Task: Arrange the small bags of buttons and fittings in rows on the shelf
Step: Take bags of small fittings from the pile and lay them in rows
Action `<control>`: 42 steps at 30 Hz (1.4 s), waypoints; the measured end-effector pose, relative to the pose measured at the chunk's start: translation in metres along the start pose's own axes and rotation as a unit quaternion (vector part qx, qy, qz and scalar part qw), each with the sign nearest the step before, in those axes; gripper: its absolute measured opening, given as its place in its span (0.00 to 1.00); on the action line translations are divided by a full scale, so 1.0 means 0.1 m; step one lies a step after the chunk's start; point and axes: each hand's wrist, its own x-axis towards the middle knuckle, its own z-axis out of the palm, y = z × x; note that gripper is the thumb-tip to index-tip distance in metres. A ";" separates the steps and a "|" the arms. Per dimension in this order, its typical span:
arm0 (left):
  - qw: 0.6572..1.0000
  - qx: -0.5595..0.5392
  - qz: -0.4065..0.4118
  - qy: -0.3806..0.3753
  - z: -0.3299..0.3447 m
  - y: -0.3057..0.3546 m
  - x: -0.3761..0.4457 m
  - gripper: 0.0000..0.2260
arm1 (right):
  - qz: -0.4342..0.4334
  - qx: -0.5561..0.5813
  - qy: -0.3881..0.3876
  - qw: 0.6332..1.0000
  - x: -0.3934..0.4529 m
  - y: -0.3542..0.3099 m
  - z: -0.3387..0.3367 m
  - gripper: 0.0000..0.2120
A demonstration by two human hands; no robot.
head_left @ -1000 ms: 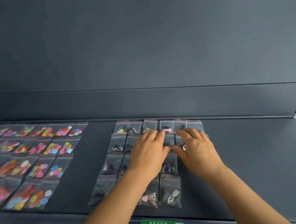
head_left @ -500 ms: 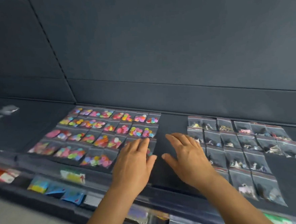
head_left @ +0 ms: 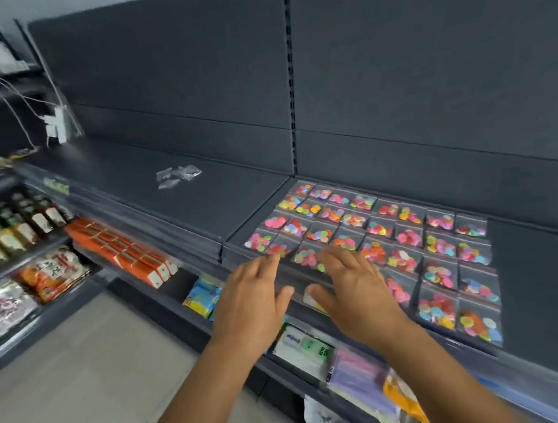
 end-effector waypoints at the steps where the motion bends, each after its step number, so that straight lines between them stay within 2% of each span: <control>1: 1.000 -0.002 -0.012 0.003 -0.03 -0.13 0.00 0.27 | -0.010 0.000 -0.006 1.000 0.07 -0.11 0.05 0.29; 8: 0.997 0.003 -0.080 0.022 -0.13 -0.98 0.06 0.26 | -0.061 0.002 -0.033 0.998 0.67 -0.73 0.41 0.28; 13: 0.995 0.007 -0.098 0.033 -0.20 -1.57 0.30 0.26 | -0.086 0.002 -0.035 0.996 1.26 -1.09 0.64 0.28; 27: 0.994 -0.001 -0.099 0.038 -0.34 -3.03 1.83 0.26 | -0.092 -0.010 -0.043 0.995 3.27 -1.72 1.00 0.29; 34: 0.996 -0.034 -0.086 0.013 -0.21 -3.55 2.52 0.26 | -0.045 0.014 -0.057 0.997 4.02 -1.87 1.26 0.27; 42: 0.998 -0.055 -0.039 -0.019 0.02 -3.93 3.24 0.25 | 0.064 0.040 -0.052 0.996 4.70 -1.95 1.55 0.30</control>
